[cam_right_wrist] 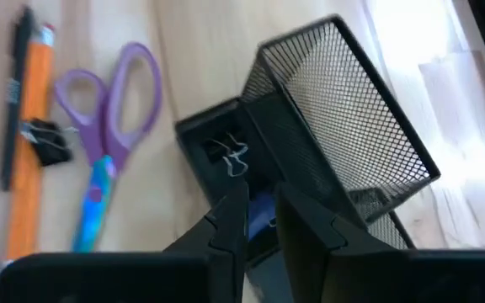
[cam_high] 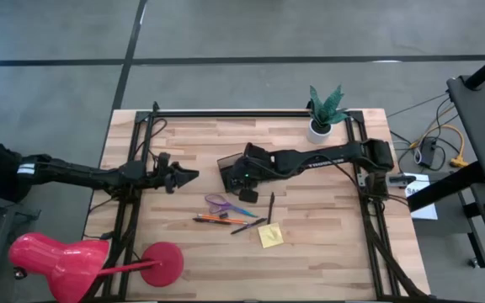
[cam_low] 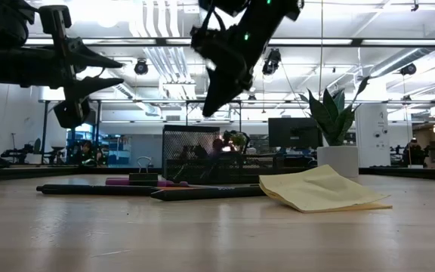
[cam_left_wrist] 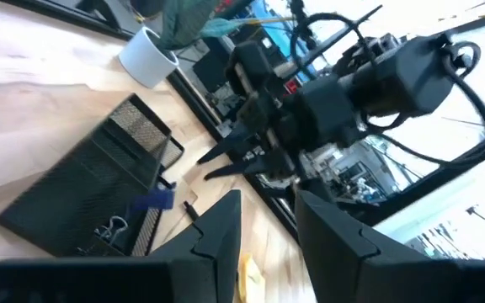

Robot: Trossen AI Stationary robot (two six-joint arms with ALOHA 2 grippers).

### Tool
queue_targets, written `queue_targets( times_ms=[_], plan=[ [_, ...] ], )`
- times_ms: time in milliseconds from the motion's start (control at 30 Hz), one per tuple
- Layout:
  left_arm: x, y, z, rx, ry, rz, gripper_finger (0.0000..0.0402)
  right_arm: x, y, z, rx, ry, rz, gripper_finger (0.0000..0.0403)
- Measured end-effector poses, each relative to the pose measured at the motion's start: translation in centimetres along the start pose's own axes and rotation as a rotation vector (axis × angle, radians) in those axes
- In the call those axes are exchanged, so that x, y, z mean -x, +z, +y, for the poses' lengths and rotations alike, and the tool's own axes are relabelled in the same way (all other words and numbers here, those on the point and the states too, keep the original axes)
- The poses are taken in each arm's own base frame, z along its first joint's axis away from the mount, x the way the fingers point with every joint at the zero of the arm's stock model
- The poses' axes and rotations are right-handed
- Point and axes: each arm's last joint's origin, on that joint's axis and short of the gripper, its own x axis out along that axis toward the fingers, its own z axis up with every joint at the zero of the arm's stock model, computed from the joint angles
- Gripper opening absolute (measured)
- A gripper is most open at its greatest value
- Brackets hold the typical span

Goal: Pick and place office supplies into organizer
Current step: Put the black binder clip into the black desk organizer

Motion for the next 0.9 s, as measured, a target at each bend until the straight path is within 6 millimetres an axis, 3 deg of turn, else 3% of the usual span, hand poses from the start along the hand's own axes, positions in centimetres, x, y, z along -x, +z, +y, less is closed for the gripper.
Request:
queue_targets(
  times_ms=[300,567,767,900],
  plan=[
    [0.0,0.0,0.1,0.000,0.018,-0.016,0.0099,-0.3,-0.3,-0.5,0.021,-0.008,0.036,0.0053],
    [0.0,0.0,0.1,0.000,0.023,-0.019,0.0099,-0.3,-0.7,0.0,0.205,0.124,0.067,0.0064],
    [0.0,0.0,0.1,0.000,0.022,-0.020,0.0099,-0.1,-0.5,1.3,0.480,0.214,0.009,0.0099],
    [0.0,0.0,0.1,0.001,0.022,-0.020,0.0099,-0.4,-0.4,3.0,0.558,0.279,-0.060,0.0131]
  ],
)
